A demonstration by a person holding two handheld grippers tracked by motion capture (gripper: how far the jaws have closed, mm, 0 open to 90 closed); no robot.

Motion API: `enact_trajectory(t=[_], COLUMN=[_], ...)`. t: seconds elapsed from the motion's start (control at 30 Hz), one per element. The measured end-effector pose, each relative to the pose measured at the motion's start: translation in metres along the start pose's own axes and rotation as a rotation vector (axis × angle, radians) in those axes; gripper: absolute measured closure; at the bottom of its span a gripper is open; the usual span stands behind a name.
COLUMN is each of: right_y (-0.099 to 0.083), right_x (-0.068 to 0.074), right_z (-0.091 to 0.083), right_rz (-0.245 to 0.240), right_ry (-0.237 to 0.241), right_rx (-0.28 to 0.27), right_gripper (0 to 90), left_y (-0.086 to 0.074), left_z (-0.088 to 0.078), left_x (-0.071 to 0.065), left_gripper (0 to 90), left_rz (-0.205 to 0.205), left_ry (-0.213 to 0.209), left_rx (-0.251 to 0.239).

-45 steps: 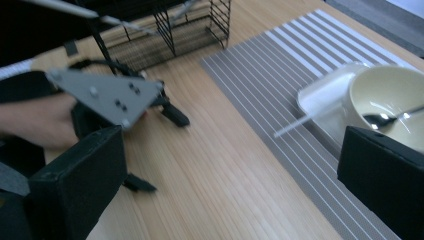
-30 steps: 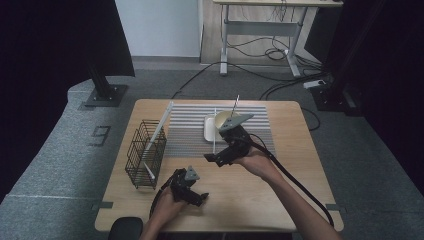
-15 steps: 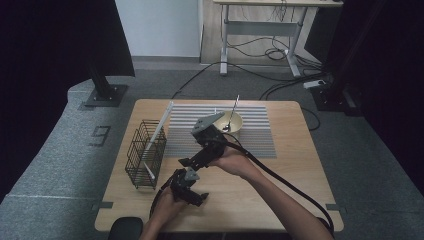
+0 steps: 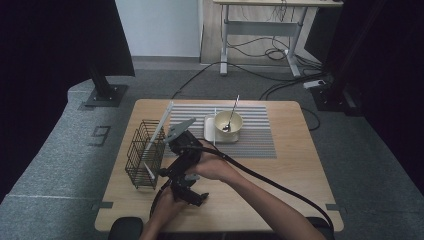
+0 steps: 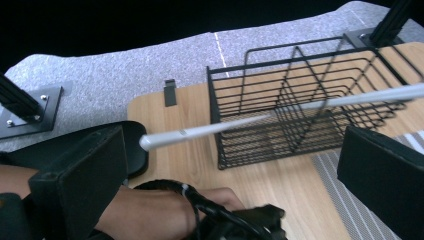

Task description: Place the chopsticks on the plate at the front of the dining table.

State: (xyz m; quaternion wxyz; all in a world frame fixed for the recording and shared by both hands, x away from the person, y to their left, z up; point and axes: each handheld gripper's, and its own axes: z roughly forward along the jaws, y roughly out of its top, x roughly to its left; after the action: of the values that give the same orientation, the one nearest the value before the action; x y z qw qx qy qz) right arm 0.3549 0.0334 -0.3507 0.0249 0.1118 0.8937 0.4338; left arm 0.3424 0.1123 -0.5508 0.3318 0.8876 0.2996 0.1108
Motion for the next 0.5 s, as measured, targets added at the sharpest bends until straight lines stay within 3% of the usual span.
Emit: enact_trajectory(t=[0.27, 0.5], right_y=[0.002, 0.000], right_x=[0.008, 0.009], right_z=[0.022, 0.034], right_rz=[-0.011, -0.034], right_ry=[0.036, 0.020], right_rx=[0.028, 0.057], right_gripper=[0.0, 3.4], left_y=[0.000, 0.000], left_z=[0.000, 0.000], left_x=[0.000, 0.000], left_gripper=[0.0, 0.0], left_rz=[-0.001, 0.001], left_ry=[-0.001, 0.000], left_rx=[0.001, 0.003])
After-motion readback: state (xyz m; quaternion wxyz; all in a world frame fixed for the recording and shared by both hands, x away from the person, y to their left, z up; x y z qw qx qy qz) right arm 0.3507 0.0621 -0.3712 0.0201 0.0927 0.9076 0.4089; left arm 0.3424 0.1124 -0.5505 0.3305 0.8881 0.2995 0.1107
